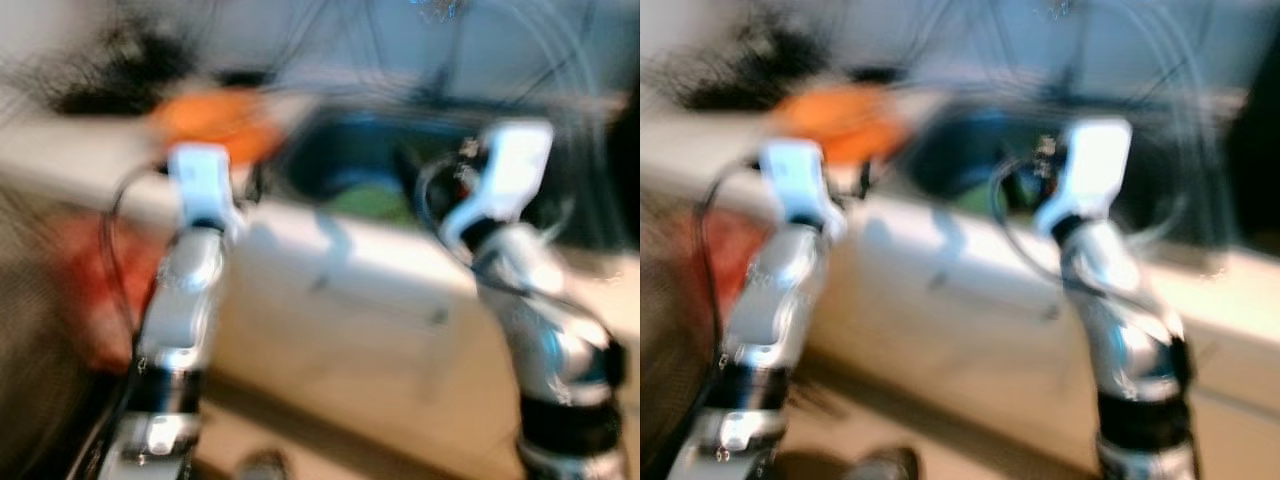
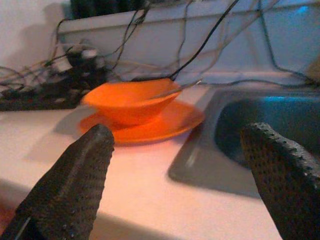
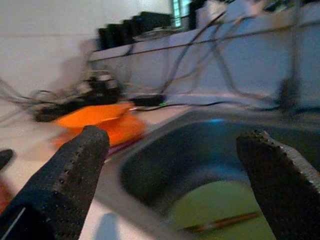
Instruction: Kitchen organization
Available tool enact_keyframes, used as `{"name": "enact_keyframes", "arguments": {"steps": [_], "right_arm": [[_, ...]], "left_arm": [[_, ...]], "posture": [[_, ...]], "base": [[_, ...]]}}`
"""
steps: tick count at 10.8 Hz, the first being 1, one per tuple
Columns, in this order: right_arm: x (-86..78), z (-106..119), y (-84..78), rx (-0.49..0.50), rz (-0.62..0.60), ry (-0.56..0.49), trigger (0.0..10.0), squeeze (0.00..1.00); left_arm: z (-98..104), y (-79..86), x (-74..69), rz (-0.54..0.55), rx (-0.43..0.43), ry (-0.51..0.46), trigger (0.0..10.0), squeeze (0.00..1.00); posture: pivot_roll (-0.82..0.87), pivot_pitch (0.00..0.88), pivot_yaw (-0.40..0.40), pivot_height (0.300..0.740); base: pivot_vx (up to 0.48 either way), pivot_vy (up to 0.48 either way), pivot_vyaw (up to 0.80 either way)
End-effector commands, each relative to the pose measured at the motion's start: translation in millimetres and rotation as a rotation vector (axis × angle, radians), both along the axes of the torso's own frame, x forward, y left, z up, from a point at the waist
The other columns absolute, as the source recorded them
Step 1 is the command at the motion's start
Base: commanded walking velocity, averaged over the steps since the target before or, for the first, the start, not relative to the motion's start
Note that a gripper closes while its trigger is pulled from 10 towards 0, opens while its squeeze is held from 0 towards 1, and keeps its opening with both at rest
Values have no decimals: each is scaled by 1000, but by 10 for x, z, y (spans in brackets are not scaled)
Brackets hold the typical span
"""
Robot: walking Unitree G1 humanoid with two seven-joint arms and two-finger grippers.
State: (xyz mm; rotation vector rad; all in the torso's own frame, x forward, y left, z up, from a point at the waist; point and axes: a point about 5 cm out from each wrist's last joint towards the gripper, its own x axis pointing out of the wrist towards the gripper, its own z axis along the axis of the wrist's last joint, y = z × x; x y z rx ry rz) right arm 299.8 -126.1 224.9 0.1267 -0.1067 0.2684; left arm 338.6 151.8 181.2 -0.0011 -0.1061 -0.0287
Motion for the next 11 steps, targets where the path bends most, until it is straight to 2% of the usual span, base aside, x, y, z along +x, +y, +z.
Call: {"name": "enact_keyframes", "arguments": {"steps": [1, 2, 5, 6, 11], "right_arm": [[17, 68, 5, 2, -8, -29, 10000, 0], [20, 73, -11, 6, -18, -34, 10000, 0], [7, 65, -29, 11, -30, -37, 10000, 0], [12, 60, -52, 16, -58, -40, 10000, 0], [33, 60, -106, 12, -93, -48, 10000, 0]], "left_arm": [[127, -41, 37, -8, -1, -30, 10000, 0], [125, -67, 39, -19, -9, -19, 10000, 0], [122, -93, 38, -33, 6, -16, 10000, 0], [112, -148, 50, -62, 0, -9, 10000, 0], [89, -229, 92, -89, -14, 6, 10000, 0]], "posture": [[13, 29, 76, 740], [5, 28, 83, 740], [-2, 28, 90, 740], [-6, 25, 92, 740], [-25, 9, 98, 740]], "base": [[0, 379, 0], [0, 480, 0], [0, 0, 0], [0, 0, 0], [0, 0, -704]]}}
